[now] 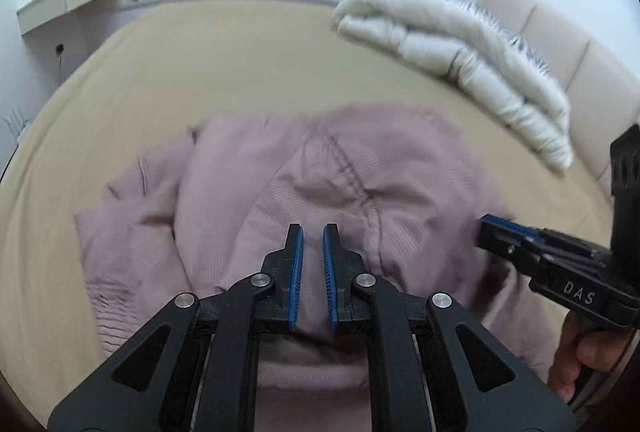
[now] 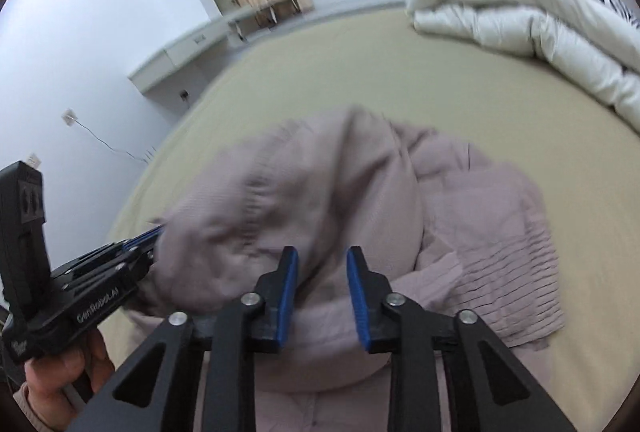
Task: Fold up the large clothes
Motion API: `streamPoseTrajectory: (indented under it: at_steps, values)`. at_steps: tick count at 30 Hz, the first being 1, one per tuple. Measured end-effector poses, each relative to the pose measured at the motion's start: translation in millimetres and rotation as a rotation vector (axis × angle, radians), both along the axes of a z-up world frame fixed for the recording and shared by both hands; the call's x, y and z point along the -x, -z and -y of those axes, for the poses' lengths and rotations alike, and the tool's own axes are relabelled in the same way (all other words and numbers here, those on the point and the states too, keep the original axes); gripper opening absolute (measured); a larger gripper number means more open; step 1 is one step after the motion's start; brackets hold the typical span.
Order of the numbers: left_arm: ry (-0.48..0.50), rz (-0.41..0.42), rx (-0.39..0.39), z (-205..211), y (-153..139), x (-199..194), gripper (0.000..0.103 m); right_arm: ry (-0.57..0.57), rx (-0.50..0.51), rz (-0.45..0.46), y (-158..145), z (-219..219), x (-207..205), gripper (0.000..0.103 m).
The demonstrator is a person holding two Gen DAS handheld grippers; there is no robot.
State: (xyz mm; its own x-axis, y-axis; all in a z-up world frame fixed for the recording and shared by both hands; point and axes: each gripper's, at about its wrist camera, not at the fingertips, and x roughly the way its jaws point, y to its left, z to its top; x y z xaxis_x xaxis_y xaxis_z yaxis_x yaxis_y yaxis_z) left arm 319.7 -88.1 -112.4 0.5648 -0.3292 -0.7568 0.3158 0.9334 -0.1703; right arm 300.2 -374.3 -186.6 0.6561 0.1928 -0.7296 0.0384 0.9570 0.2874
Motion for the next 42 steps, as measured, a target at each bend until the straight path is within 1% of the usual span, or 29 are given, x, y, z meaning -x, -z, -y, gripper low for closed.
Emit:
streamPoseTrajectory:
  at_steps: [2, 3, 4, 7, 9, 10, 11, 12, 14, 17, 19, 20, 21, 22, 23, 24, 25, 27, 28, 30, 31, 32, 33, 35, 36, 38, 39, 41, 42]
  values:
    - [-0.008, -0.056, -0.013, 4.4, 31.1, -13.5, 0.009, 0.016, 0.010, -0.102, 37.8, 4.2, -16.8, 0.012]
    - [-0.013, -0.066, 0.000, -0.1, 43.9, -14.1, 0.009, 0.013, 0.008, -0.120, 51.2, 7.7, -22.8, 0.001]
    - [-0.012, -0.066, 0.002, -2.2, 52.5, -14.5, 0.009, 0.003, -0.002, -0.112, 60.8, 9.6, -22.9, 0.000]
    - [-0.004, -0.063, -0.009, -0.4, 60.0, -17.7, 0.009, -0.014, 0.000, -0.085, 66.0, 10.9, -21.4, 0.000]
    - [-0.013, -0.071, 0.038, -3.7, 47.2, -19.1, 0.009, -0.022, -0.006, -0.105, 56.9, 11.0, -20.2, 0.000]
    - [-0.031, -0.048, 0.070, -11.0, 41.2, -21.6, 0.009, -0.014, -0.022, -0.104, 46.4, 13.3, -18.6, 0.001]
    - [-0.050, 0.006, 0.108, -21.1, 24.2, -14.6, 0.009, -0.006, -0.033, -0.072, 31.9, 14.7, -15.2, 0.003]
    - [-0.059, 0.043, 0.122, -27.5, 12.0, -10.6, 0.009, 0.003, -0.031, -0.018, 15.0, 16.7, -12.2, 0.008]
    - [-0.056, 0.081, 0.134, -32.0, -4.8, -13.4, 0.009, 0.003, -0.033, 0.045, -11.4, 14.9, -12.6, 0.008]
    - [-0.040, 0.081, 0.106, -26.4, -8.8, -28.3, 0.009, -0.048, -0.030, 0.096, -36.6, -5.1, -30.0, 0.009]
    - [-0.043, 0.048, 0.085, -16.7, 0.6, -48.8, 0.009, -0.080, -0.003, 0.084, -33.0, -21.9, -45.3, 0.009]
    - [-0.046, 0.010, 0.074, -16.4, 12.2, -54.7, 0.009, -0.090, 0.011, 0.066, -26.9, -27.3, -50.6, 0.009]
    - [-0.050, -0.027, 0.063, -6.7, 27.9, -74.9, 0.009, -0.102, 0.022, 0.033, -15.9, -32.4, -60.5, 0.009]
    - [-0.050, -0.054, 0.068, -3.6, 44.0, -82.9, 0.009, -0.109, 0.038, -0.020, -1.0, -36.1, -71.1, 0.009]
    - [-0.056, -0.080, 0.096, -8.1, 56.5, -86.3, 0.009, -0.104, 0.055, -0.082, 16.7, -37.3, -81.2, 0.009]
    - [-0.060, -0.095, 0.116, -11.7, 68.2, -91.9, 0.009, -0.094, 0.052, -0.127, 36.1, -36.8, -88.4, 0.004]
    - [-0.063, -0.103, 0.132, -14.5, 78.4, -95.0, 0.009, -0.094, 0.043, -0.126, 48.1, -34.3, -89.6, 0.003]
    - [-0.061, -0.104, 0.131, -15.6, 78.9, -95.5, 0.009, -0.097, 0.050, -0.091, 57.4, -34.2, -85.6, 0.002]
    - [-0.060, -0.102, 0.126, -16.0, 79.0, -94.1, 0.009, -0.098, 0.067, -0.084, 56.6, -36.7, -84.4, 0.002]
    - [-0.074, -0.048, 0.150, -23.6, 59.8, -84.4, 0.009, -0.114, 0.095, -0.100, 51.1, -41.8, -85.0, 0.002]
    - [-0.078, -0.020, 0.162, -26.5, 44.3, -75.9, 0.009, -0.118, 0.089, -0.122, 43.4, -42.8, -86.4, 0.002]
    - [-0.079, 0.015, 0.182, -28.9, 30.4, -70.9, 0.009, -0.113, 0.056, -0.119, 33.5, -40.0, -86.0, 0.002]
    - [-0.066, 0.043, 0.198, -28.7, 18.4, -68.3, 0.009, -0.089, 0.031, -0.082, 19.9, -30.9, -84.5, 0.003]
    - [-0.017, 0.063, 0.193, -19.7, 7.1, -70.6, 0.009, -0.026, -0.018, 0.015, -6.9, -10.6, -82.1, 0.011]
    - [0.009, 0.063, 0.195, -13.5, 6.5, -73.3, 0.009, 0.000, -0.036, 0.036, -15.7, -2.9, -85.7, 0.016]
    - [0.043, 0.060, 0.171, -0.3, 14.1, -77.7, 0.009, 0.006, -0.068, 0.025, -24.4, 3.8, -104.5, 0.018]
    - [0.056, 0.039, 0.149, 6.3, 22.5, -80.7, 0.009, 0.001, -0.063, 0.014, -23.8, 3.7, -116.1, 0.018]
    - [0.064, -0.058, 0.102, 16.7, 56.7, -93.5, 0.009, -0.020, -0.054, -0.022, -16.4, 4.2, -138.2, 0.018]
    - [0.053, -0.086, 0.087, 17.9, 73.7, -98.6, 0.009, -0.028, -0.053, -0.052, -6.9, 4.5, -148.8, 0.018]
